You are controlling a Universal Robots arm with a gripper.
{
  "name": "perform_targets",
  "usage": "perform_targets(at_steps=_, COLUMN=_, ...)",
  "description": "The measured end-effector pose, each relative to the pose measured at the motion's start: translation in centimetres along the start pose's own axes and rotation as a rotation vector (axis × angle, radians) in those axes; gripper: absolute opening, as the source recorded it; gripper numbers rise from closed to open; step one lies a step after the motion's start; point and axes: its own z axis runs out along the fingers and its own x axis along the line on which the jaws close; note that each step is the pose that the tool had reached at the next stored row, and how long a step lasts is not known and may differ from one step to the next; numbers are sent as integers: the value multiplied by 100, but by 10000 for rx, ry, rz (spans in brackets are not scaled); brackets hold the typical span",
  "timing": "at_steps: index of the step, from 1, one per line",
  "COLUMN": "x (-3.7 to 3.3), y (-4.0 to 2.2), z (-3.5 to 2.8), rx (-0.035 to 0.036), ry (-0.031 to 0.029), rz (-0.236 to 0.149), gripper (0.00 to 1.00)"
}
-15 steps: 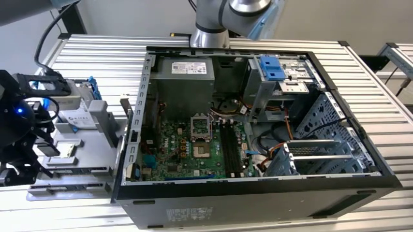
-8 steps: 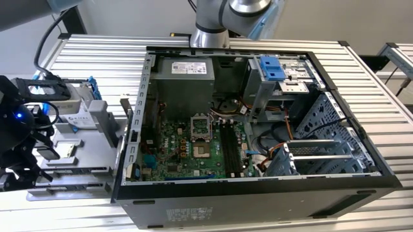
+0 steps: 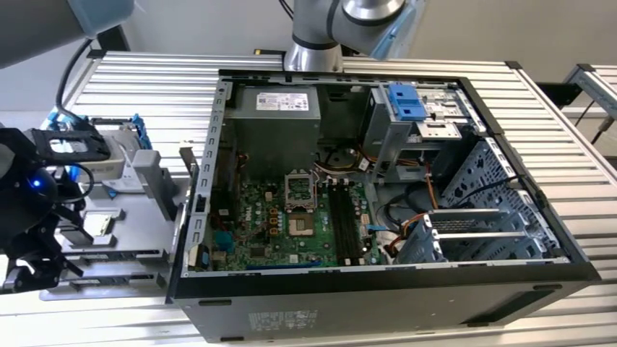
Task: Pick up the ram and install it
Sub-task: 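Pick up the ram and move it above insertion slot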
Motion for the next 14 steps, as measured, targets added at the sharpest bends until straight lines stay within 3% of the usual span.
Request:
perform_targets(at_steps=6, x=6, y=-2, z=80, rx=1, ry=-1, rz=-1, gripper=100)
perform_targets(at_steps=14, x=7, y=-2, z=101, rx=1, ry=-1, rz=0, gripper=100)
